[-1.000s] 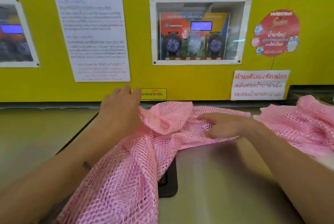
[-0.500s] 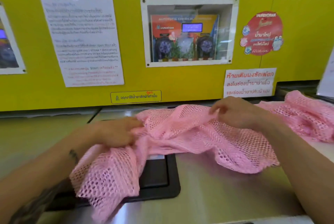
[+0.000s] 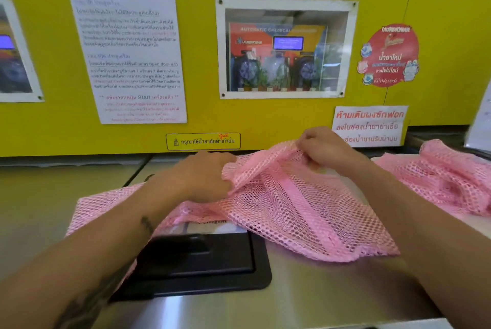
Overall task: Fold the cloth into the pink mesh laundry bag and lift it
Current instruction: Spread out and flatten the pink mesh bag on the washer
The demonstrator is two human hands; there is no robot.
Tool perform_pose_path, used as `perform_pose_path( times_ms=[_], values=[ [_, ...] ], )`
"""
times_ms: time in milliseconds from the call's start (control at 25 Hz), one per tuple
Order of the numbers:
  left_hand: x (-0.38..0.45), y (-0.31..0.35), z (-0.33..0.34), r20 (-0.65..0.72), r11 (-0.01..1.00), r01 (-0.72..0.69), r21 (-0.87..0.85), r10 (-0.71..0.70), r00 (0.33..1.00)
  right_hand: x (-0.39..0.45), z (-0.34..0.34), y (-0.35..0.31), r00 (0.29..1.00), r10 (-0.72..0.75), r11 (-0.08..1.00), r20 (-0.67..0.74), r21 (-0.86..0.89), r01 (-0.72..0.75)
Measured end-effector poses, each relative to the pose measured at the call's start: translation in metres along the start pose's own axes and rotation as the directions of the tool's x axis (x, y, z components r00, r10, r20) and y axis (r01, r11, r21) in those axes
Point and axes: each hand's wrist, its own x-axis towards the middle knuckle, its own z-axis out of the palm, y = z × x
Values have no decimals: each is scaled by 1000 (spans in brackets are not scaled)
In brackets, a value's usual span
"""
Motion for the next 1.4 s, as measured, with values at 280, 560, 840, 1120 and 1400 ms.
perform_pose_path(
  times_ms=[280, 560, 840, 1120, 1400],
  values=[
    [57, 25, 15, 174, 975, 52, -214, -15, 985, -4, -10, 47, 995, 75, 989, -64, -119, -82],
    [86, 63, 30, 20, 991, -110, -79, 112, 993, -3, -24, 55, 970, 46, 993, -239, 119, -18],
    [139, 95, -20, -352, 964, -141, -227, 54, 934, -10, -33, 53, 883, 70, 923, -464, -305, -233],
    [122, 63, 32, -107, 879, -267, -396, 244, 964, -15, -29, 38, 985, -107, 982, -136, -168, 84],
    [52, 32, 29, 369, 993, -90, 72, 57, 928, -33, -5, 26, 831, 236, 751, 503, -637, 173]
  ],
)
